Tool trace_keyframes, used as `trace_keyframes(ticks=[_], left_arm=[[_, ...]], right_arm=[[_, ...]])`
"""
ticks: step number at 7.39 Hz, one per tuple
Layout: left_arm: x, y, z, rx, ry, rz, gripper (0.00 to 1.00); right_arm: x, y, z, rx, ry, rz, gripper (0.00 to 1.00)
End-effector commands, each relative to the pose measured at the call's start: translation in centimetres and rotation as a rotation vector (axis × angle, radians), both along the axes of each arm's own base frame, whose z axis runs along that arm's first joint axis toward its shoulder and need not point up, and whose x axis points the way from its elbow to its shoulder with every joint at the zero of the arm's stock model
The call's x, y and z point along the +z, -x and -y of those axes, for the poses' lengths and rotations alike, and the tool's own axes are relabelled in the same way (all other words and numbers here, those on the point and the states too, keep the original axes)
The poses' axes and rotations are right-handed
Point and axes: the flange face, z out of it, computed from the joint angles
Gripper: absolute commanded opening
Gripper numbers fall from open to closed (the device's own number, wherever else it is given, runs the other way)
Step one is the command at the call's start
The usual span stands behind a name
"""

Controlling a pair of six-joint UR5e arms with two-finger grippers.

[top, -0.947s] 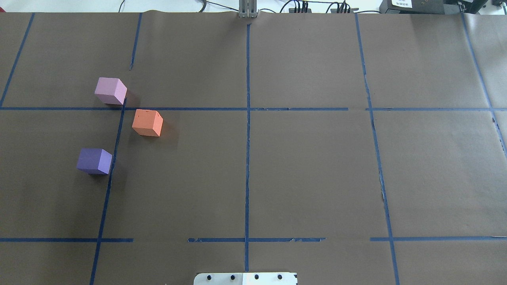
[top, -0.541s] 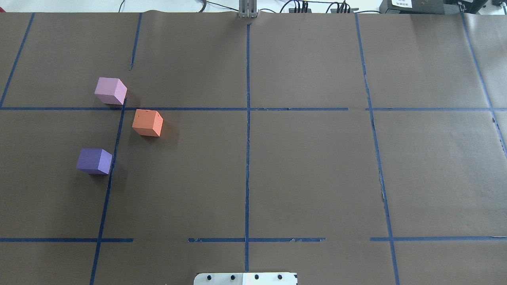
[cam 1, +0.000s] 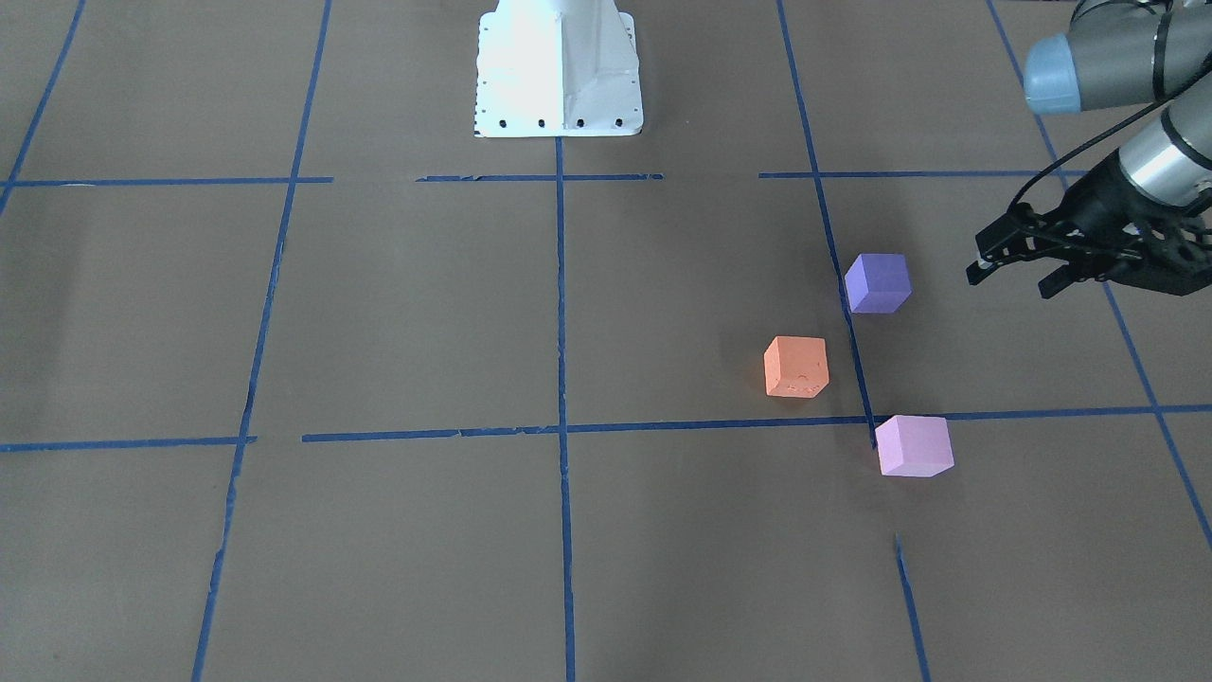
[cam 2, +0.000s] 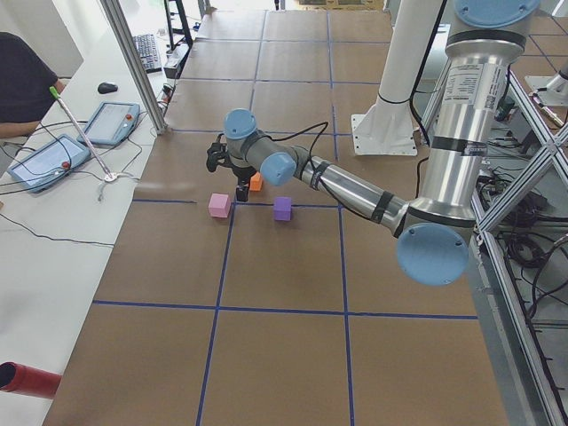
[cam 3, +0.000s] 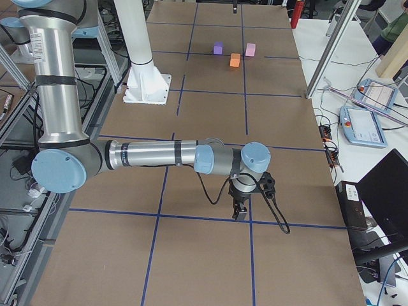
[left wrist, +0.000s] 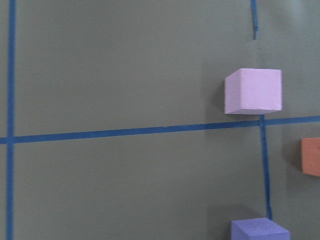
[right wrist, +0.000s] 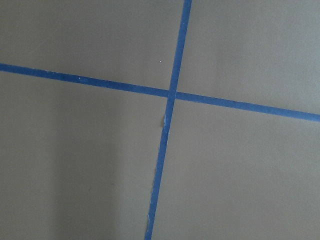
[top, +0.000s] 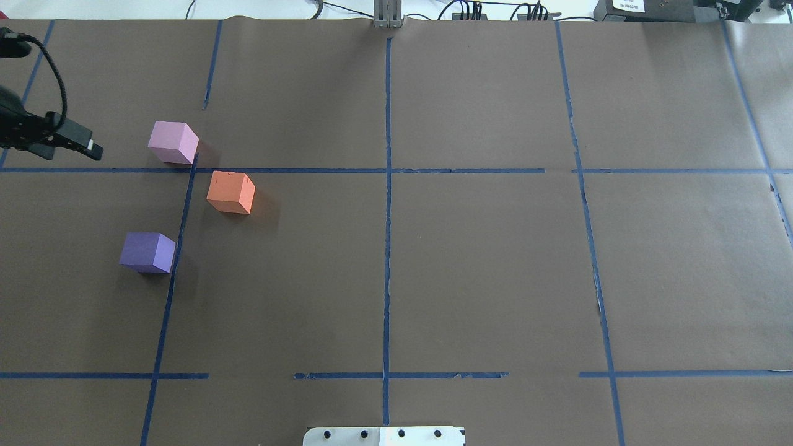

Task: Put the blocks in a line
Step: 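Move the left gripper over the orange cube and lower it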

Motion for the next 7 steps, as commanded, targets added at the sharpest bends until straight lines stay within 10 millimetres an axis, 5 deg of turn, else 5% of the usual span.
trace_keyframes(ticks=[1,3,7], left_arm=[[-2.6,-8.8,0.7,0.04,-0.027,0.0,1.0],[-2.8,-18.1,-0.2,0.075,-0.025,0.059,1.0],[-3.2,-19.8,0.4,0.065,0.008,0.065,1.0]], right_arm=[[0.0,0.0,0.0,0.0,0.0,0.0,1.0],[0.0,0.0,0.0,0.0,0.0,0.0,1.0],[0.0,0.0,0.0,0.0,0.0,0.0,1.0]])
